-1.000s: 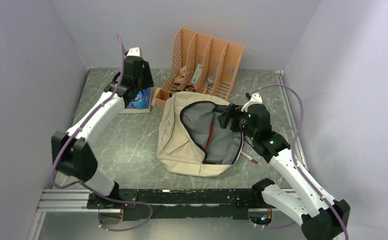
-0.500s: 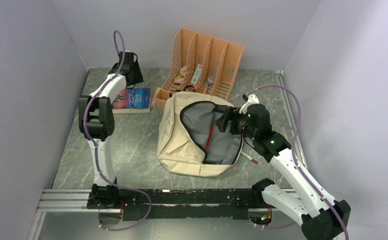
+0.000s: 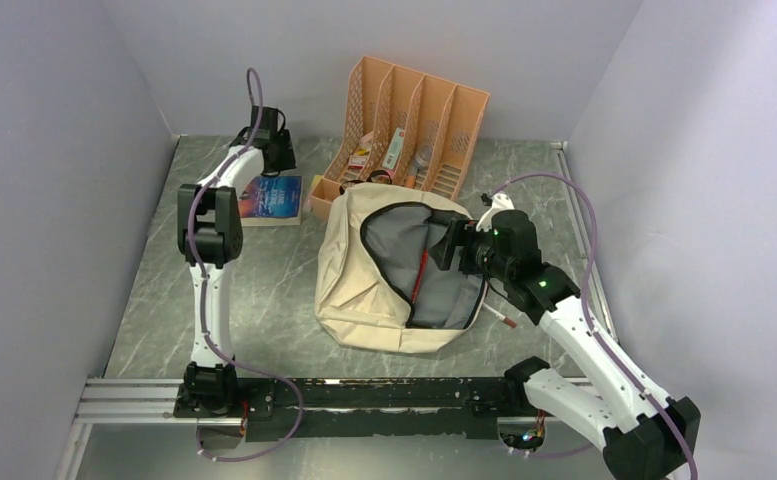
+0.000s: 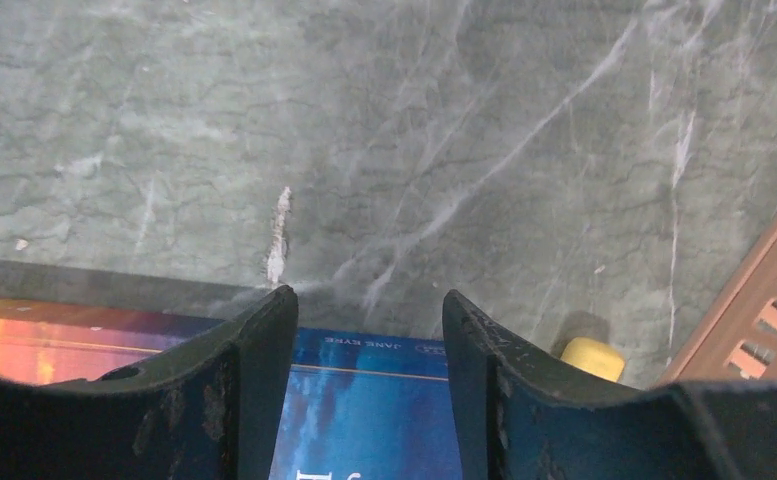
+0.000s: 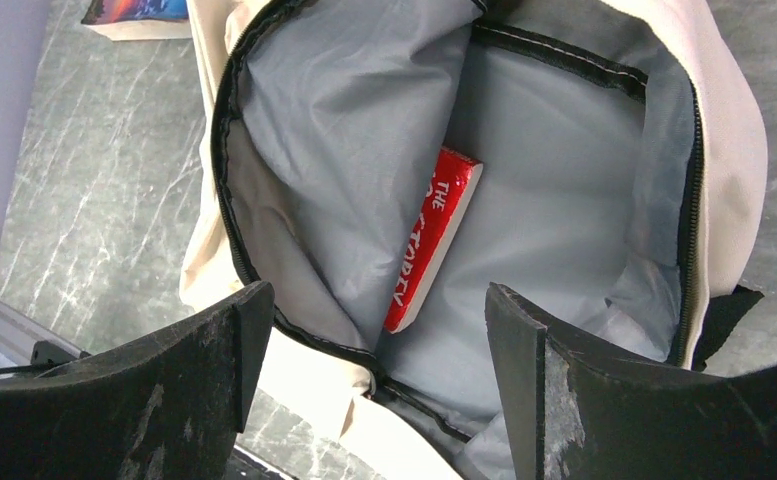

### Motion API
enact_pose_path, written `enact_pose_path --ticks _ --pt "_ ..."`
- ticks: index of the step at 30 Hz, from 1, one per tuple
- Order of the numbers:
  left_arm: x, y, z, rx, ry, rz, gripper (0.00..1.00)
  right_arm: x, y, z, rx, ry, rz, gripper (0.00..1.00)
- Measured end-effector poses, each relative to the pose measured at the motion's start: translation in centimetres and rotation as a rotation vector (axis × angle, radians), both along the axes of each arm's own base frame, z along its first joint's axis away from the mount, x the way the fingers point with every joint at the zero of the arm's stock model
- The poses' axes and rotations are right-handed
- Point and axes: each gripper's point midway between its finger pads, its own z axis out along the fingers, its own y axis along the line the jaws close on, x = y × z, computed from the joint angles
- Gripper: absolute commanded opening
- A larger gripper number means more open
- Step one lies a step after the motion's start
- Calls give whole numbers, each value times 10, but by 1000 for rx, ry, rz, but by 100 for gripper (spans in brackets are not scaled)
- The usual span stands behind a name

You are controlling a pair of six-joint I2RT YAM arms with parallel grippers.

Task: Pack the student bag
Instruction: Move the book to the center of the board.

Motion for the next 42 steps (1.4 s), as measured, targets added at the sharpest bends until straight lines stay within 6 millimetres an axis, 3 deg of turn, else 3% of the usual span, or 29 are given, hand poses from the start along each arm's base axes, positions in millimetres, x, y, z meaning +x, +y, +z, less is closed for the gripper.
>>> enact_pose_path --ticks 11,25,36,42 --pt "-17 -35 -10 103 52 -141 58 -2 3 -13 -6 34 19 81" --pt "-34 -36 -15 189 77 -187 58 -2 4 -24 -38 47 50 81" --pt "-87 -27 -17 191 181 -213 58 3 8 -27 -42 43 62 81" --pt "-133 -20 -14 175 245 -208 57 3 8 -30 -42 46 64 81"
